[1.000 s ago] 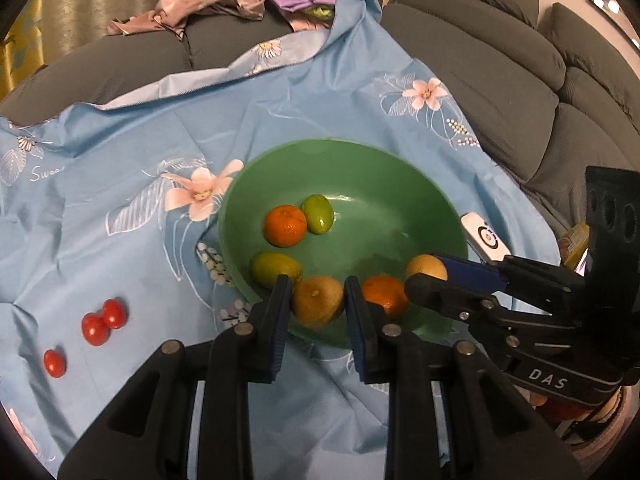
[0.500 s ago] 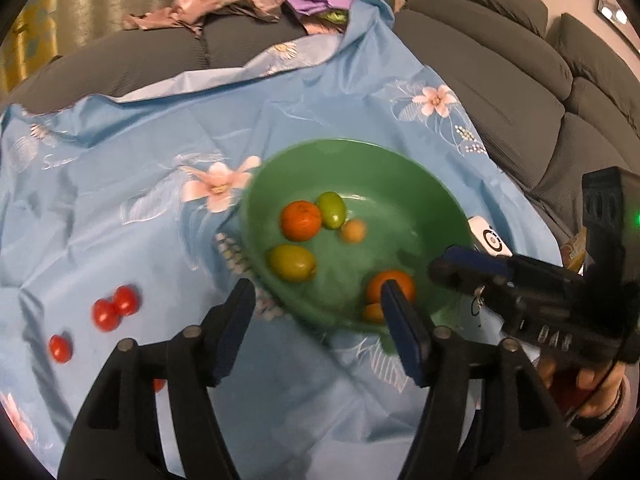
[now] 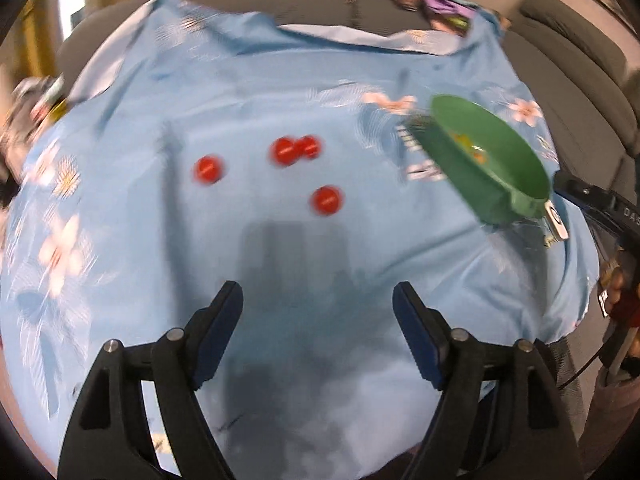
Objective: Organize fruits
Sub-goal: 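Open both tools to drop the small yellow fruits into the bowl, then withdraw both tools from the bowl toward the cherry tomatoes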
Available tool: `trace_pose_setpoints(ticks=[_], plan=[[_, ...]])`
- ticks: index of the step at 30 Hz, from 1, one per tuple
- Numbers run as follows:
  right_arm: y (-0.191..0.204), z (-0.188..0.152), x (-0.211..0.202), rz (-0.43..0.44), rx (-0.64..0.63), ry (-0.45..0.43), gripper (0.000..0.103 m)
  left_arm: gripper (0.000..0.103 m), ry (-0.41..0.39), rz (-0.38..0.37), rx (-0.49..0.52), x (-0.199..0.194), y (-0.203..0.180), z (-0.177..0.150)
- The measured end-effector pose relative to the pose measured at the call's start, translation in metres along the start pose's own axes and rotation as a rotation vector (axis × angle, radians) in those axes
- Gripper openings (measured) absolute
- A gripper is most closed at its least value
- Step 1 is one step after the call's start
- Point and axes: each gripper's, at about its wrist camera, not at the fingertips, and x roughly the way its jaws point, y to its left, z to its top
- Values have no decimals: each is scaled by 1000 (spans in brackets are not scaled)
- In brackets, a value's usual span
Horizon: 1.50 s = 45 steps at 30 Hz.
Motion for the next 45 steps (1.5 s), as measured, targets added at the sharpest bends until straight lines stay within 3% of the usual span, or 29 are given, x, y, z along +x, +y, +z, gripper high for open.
trace_pose_setpoints(ticks=[7,22,36,45], plan=[[39,-7,9,47,-79,44,35,78,-5,20,-74,-20,26,-27],[108,-28,48,95,-232,189,35,78,-32,-36,-123,-27,49,-46],[139,-36,89,118,-294,278,35,78,-46,33,-59,-21,53,-23],[145,-33,114,107,-306,310,35,78,-38,32,-31,-8,57,-9]])
